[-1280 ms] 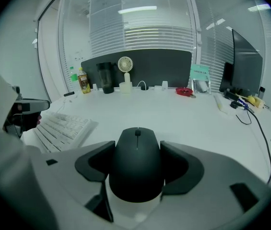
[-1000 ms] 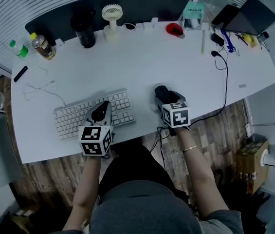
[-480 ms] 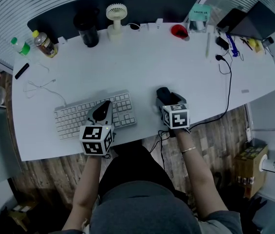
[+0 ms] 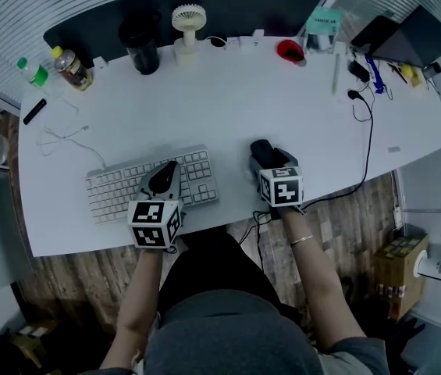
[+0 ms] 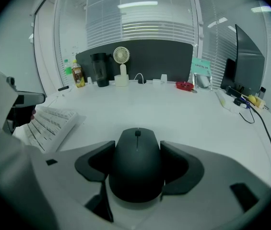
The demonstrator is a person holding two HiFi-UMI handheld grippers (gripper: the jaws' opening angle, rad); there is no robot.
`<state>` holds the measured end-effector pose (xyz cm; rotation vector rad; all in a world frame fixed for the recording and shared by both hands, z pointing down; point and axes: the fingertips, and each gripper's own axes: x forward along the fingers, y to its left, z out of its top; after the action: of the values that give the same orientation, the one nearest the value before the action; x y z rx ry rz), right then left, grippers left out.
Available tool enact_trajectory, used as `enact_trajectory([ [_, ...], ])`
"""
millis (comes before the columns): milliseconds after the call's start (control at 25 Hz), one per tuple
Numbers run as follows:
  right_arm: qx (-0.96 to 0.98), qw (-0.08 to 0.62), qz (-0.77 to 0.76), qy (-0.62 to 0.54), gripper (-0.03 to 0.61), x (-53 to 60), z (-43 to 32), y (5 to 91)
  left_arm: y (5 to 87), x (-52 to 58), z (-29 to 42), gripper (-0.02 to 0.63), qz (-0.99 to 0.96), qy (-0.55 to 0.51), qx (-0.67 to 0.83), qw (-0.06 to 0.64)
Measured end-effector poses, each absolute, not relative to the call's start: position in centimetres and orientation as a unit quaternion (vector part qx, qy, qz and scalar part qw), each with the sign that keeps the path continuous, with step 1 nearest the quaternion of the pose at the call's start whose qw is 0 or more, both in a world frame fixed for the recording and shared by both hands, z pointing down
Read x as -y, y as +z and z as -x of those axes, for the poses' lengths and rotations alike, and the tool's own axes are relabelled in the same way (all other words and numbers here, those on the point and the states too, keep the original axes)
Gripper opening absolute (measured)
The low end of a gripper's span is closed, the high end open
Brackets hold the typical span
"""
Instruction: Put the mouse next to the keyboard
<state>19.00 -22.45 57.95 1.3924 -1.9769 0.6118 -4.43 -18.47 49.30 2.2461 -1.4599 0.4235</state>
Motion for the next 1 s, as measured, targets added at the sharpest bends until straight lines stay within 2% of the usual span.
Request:
enact_trajectory([
  [560, 0.750, 0.311, -0.534, 0.234, 0.301, 22.5, -19.2, 58.3, 49.6, 18.7, 3.5, 0.029, -0.810, 0.155, 0.522, 0.217],
  [1000, 0.764, 0.283, -0.525, 0.245, 0.339, 22.1, -18.9, 56.9, 49.4, 18.9, 3.2, 0.029, -0.807, 0.156, 0.528, 0.212],
])
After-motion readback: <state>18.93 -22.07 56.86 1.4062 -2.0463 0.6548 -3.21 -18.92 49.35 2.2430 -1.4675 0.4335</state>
